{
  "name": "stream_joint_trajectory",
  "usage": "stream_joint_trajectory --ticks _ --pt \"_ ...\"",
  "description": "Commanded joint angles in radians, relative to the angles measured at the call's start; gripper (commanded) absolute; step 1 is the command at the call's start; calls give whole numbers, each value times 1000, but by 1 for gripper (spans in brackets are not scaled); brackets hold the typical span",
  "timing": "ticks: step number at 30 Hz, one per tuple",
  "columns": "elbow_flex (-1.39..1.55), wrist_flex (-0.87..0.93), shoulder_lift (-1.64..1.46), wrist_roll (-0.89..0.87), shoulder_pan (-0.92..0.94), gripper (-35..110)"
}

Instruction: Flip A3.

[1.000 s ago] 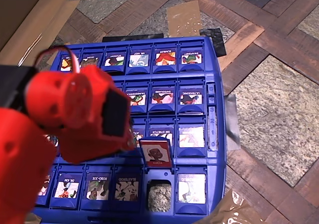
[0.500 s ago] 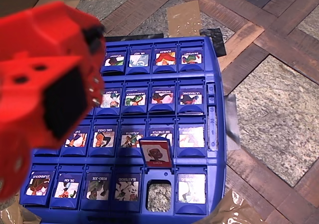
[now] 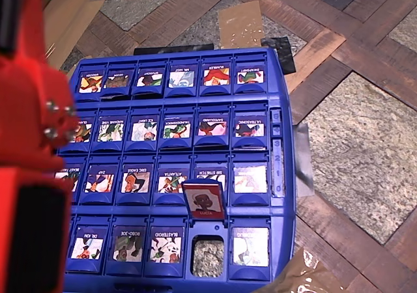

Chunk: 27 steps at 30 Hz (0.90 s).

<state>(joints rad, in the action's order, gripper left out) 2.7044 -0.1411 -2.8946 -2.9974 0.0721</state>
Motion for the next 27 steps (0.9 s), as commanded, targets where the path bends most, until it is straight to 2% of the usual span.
stream_joint_trajectory --ticks 1,10,19,27 --pt "66 -172 -84 -8 -26 0" --pt "262 -776 -216 -14 -97 0" --pt "382 -1210 -308 -14 -120 0" --pt "411 -1493 -345 -14 -120 0"
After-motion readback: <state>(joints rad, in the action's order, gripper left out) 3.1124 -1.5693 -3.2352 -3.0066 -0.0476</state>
